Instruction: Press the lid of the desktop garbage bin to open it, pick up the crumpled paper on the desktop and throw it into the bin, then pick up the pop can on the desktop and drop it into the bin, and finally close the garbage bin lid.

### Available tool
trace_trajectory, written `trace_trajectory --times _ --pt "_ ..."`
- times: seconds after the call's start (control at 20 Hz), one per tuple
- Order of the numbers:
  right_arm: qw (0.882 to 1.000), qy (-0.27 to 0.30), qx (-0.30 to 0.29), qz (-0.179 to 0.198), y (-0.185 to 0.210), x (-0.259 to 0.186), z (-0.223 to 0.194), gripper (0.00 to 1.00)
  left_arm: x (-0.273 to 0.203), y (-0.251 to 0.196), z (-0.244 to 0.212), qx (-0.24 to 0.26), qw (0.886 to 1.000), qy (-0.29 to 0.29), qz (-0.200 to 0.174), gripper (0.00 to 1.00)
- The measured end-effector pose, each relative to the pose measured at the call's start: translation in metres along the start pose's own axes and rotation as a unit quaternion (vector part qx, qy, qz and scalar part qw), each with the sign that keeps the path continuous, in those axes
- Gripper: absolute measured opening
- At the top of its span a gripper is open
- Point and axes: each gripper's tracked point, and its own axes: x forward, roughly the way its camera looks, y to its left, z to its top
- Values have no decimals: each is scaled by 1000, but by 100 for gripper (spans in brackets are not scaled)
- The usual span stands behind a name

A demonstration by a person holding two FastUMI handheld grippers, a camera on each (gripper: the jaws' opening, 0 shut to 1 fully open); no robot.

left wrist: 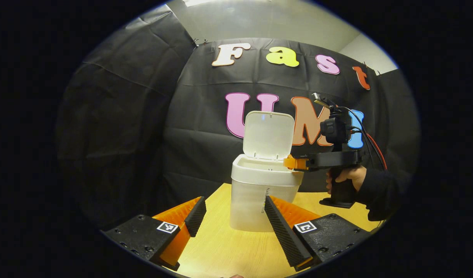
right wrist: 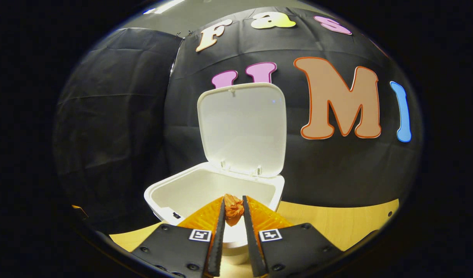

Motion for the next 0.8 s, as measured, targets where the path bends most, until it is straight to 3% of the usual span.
trace_trajectory --times 0.15,0.3,0.45,0.5,0.55,0.8 --pt "1000 -4 -7 -1 0 2 1 48 3 -1 -2 -4 1000 2 -1 93" --pt "1000 -3 -6 0 -2 -1 2 75 4 -8 -3 -5 1000 3 -5 93" --pt "1000 -14 -10 -3 -11 -18 13 76 5 -22 -3 -7 1000 1 -18 93" --pt "1000 -29 -11 -4 -14 -28 22 82 6 -28 -4 -8 1000 -1 -25 93" --pt "999 -46 -14 -5 -18 -40 32 80 6 -36 -3 -10 999 -3 -32 93" --pt "989 -136 -29 -57 -70 -119 80 100 14 -84 -5 -16 997 -8 -77 93"
